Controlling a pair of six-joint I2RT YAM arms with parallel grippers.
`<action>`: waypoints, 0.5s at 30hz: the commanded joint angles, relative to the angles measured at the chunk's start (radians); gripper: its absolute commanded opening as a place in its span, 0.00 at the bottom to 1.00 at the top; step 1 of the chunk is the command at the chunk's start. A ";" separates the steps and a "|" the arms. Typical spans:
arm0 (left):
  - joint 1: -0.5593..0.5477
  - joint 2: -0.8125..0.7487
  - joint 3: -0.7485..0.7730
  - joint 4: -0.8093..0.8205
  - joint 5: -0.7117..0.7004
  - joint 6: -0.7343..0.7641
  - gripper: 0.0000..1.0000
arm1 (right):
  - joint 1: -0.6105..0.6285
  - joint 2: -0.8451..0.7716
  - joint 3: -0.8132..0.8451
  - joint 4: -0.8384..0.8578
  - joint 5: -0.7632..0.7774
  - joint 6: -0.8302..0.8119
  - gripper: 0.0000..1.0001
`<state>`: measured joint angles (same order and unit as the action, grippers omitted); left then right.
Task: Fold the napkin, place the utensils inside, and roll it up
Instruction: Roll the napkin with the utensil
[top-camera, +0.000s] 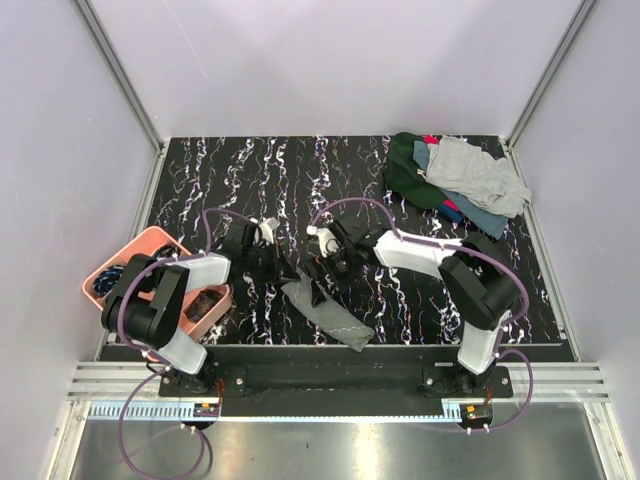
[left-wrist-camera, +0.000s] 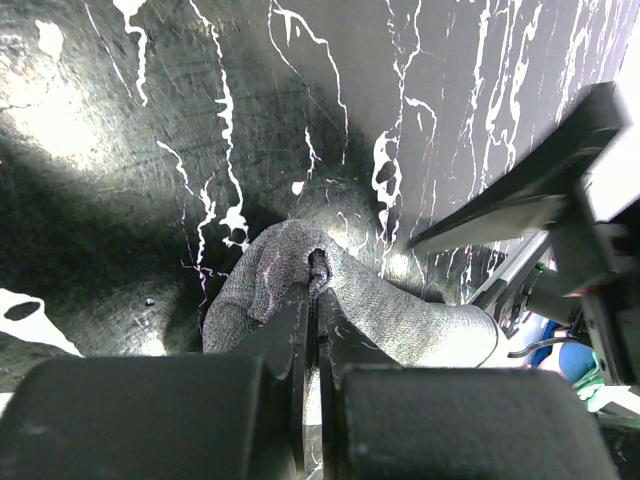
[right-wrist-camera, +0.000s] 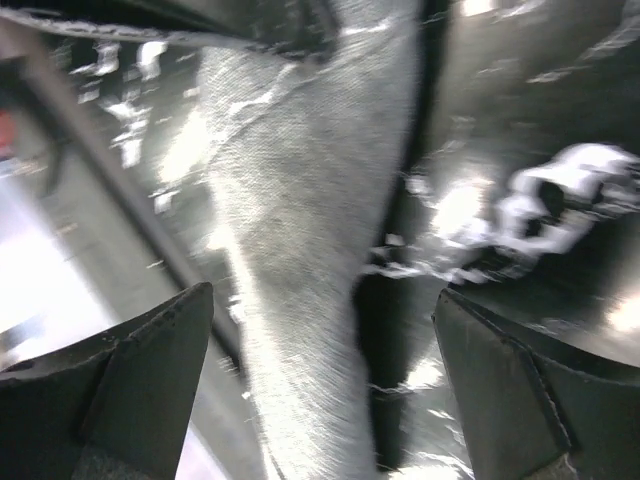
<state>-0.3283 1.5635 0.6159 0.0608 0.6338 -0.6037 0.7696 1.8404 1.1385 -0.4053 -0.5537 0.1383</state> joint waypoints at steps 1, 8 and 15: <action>-0.005 0.024 0.044 -0.032 -0.008 0.010 0.00 | 0.121 -0.107 -0.003 -0.038 0.381 -0.063 1.00; -0.003 0.056 0.087 -0.058 -0.005 0.016 0.00 | 0.276 -0.101 -0.019 -0.030 0.612 -0.092 1.00; -0.003 0.066 0.102 -0.078 0.000 0.019 0.00 | 0.295 -0.035 -0.006 -0.047 0.620 -0.095 1.00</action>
<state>-0.3294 1.6146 0.6834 -0.0044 0.6338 -0.6025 1.0622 1.7710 1.1229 -0.4397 0.0074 0.0612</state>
